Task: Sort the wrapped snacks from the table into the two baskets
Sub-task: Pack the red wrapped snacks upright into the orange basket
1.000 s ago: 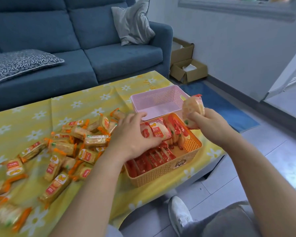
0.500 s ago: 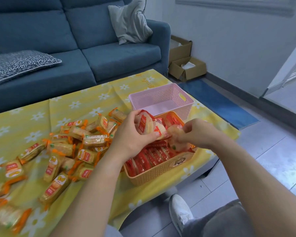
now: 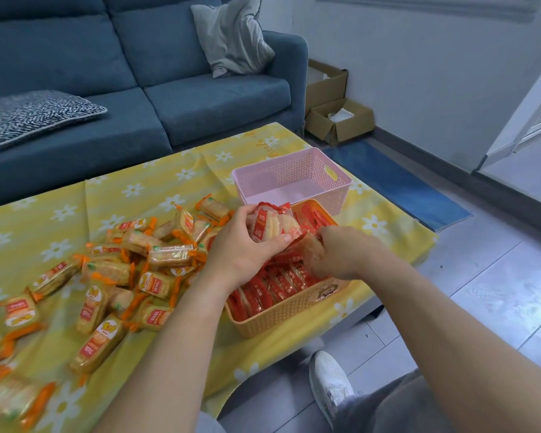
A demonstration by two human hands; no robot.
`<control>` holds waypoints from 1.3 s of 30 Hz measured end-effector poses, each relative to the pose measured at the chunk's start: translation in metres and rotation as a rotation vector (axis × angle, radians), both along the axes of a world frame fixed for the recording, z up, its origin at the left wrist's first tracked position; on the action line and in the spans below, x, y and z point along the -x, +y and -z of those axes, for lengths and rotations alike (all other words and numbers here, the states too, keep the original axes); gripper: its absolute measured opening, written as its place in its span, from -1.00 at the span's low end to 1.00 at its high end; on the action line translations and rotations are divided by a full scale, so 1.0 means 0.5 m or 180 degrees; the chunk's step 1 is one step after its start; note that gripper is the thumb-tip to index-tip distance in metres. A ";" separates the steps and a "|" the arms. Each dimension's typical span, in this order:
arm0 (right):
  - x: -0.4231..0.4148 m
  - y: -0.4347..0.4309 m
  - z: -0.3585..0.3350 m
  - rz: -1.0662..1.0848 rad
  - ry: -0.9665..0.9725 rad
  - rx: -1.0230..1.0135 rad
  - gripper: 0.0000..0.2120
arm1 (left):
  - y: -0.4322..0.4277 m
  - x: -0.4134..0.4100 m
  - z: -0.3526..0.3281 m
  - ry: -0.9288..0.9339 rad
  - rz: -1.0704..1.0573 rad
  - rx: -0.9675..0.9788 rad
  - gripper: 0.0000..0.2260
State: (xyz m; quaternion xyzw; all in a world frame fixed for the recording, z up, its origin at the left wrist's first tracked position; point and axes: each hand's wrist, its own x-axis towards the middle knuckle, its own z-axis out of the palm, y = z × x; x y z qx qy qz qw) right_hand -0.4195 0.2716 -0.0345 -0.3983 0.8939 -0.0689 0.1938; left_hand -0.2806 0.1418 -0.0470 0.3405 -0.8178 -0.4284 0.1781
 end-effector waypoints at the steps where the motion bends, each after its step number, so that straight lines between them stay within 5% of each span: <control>1: 0.005 -0.002 0.002 -0.0064 -0.0070 -0.0037 -0.66 | 0.000 0.000 0.001 -0.0015 0.0038 0.0028 -0.31; 7: 0.005 0.003 -0.029 -0.0103 -0.0850 -0.0047 -0.55 | -0.003 0.001 0.002 -0.0041 0.0069 0.0073 -0.28; 15: -0.001 -0.037 0.018 -0.0106 -0.0441 -0.0591 -0.70 | 0.008 0.005 -0.003 0.0184 0.0069 0.0311 -0.30; 27: 0.006 -0.035 0.050 -0.0133 -0.0120 -0.0654 -0.59 | 0.042 0.013 -0.023 0.0797 0.0178 0.0496 -0.29; 31: 0.035 -0.016 -0.008 0.0289 -0.0097 0.0454 -0.74 | 0.041 0.020 -0.010 0.0601 0.0152 0.0683 -0.22; 34: 0.035 -0.001 -0.059 0.1149 -0.1925 0.2158 -0.71 | 0.046 0.039 -0.004 0.0476 0.0146 0.0719 -0.17; 36: 0.030 0.009 -0.073 0.0883 -0.2534 0.2171 -0.69 | 0.057 0.054 -0.003 0.0350 0.0200 0.0844 -0.15; 39: 0.055 0.021 -0.064 0.0356 -0.1745 0.1825 -0.86 | 0.066 0.068 -0.003 0.0356 0.0353 0.0811 -0.18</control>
